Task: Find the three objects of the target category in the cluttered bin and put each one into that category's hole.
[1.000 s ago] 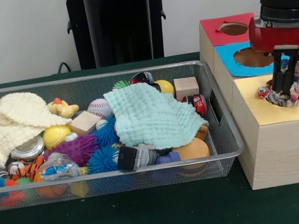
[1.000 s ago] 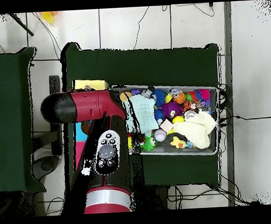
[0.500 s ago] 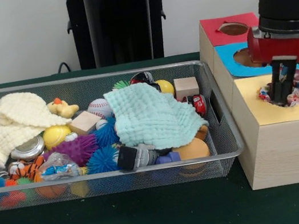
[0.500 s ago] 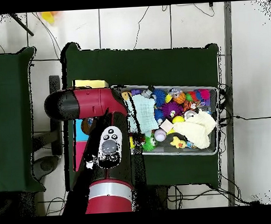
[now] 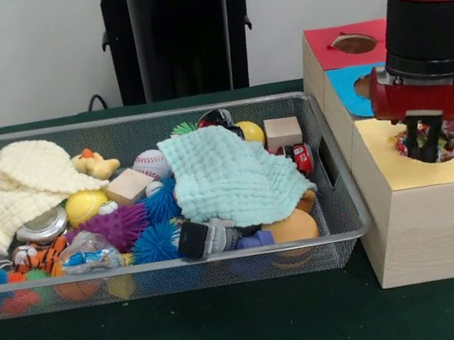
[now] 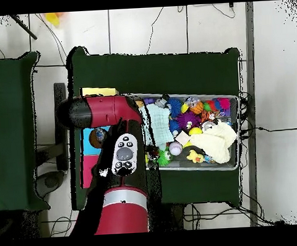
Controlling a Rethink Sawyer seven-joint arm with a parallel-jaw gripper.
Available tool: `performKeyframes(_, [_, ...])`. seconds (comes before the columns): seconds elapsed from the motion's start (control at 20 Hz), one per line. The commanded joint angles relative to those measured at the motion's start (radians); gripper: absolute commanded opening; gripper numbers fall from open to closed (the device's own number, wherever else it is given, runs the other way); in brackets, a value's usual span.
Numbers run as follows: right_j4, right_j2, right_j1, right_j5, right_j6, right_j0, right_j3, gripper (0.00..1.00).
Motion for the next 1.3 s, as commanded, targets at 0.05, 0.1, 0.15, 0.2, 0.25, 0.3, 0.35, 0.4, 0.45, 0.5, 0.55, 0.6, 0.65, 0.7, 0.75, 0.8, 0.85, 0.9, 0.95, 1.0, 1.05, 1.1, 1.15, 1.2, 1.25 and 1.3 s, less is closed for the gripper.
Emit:
performKeyframes(0.05, [0.004,0.04,0.061,-0.046,0.136,-0.034,0.009,1.0])
performKeyframes(0.1, [0.004,0.038,0.062,-0.043,0.137,-0.033,0.007,1.0])
performKeyframes(0.15, [0.003,0.035,0.063,-0.041,0.138,-0.032,0.004,1.0])
performKeyframes(0.2, [0.002,0.03,0.063,-0.037,0.139,-0.027,0.003,1.0])
performKeyframes(0.25, [0.004,0.03,0.063,-0.038,0.139,-0.027,0.004,1.0])
performKeyframes(0.3, [0.003,0.029,0.059,-0.043,0.14,-0.023,0.013,1.0])
performKeyframes(0.35, [0.005,0.028,0.058,-0.041,0.141,-0.021,0.015,1.0])
performKeyframes(0.4, [0.006,0.024,0.057,-0.041,0.148,-0.017,0.019,1.0])
performKeyframes(0.45, [0.007,0.021,0.057,-0.04,0.151,-0.014,0.018,1.0])
performKeyframes(0.5, [0.009,0.026,0.056,-0.034,0.146,-0.016,0.018,1.0])
performKeyframes(0.55, [0.021,0.028,0.055,-0.036,0.164,-0.015,0.025,1.0])
performKeyframes(0.6, [0.023,0.028,0.055,-0.042,0.169,-0.014,0.027,1.0])
performKeyframes(0.65, [0.023,0.029,0.052,-0.046,0.169,-0.014,0.031,1.0])
performKeyframes(0.7, [0.022,0.03,0.047,-0.044,0.166,-0.015,0.035,1.0])
performKeyframes(0.75, [0.022,0.032,0.04,-0.04,0.161,-0.018,0.038,1.0])
performKeyframes(0.8, [0.022,0.035,0.034,-0.035,0.156,-0.02,0.042,1.0])
performKeyframes(0.85, [0.021,0.034,0.025,-0.027,0.153,-0.02,0.047,1.0])
performKeyframes(0.9, [0.024,0.038,0.011,-0.028,0.155,-0.019,0.064,1.0])
performKeyframes(0.95, [0.018,0.037,0.007,-0.016,0.144,-0.018,0.063,1.0])
performKeyframes(1.0, [0.021,0.044,-0.003,-0.033,0.147,-0.021,0.083,1.0])
performKeyframes(1.05, [0.02,0.047,-0.007,-0.038,0.143,-0.024,0.089,0.0])
performKeyframes(1.1, [0.02,0.051,-0.006,-0.037,0.137,-0.028,0.086,0.0])
performKeyframes(1.15, [0.02,0.055,-0.005,-0.036,0.132,-0.032,0.084,0.0])
performKeyframes(1.2, [0.019,0.059,-0.004,-0.036,0.127,-0.037,0.081,0.0])
performKeyframes(1.25, [0.019,0.06,-0.004,-0.039,0.127,-0.037,0.081,0.0])
performKeyframes(1.3, [0.017,0.063,-0.009,-0.052,0.127,-0.038,0.095,0.0])
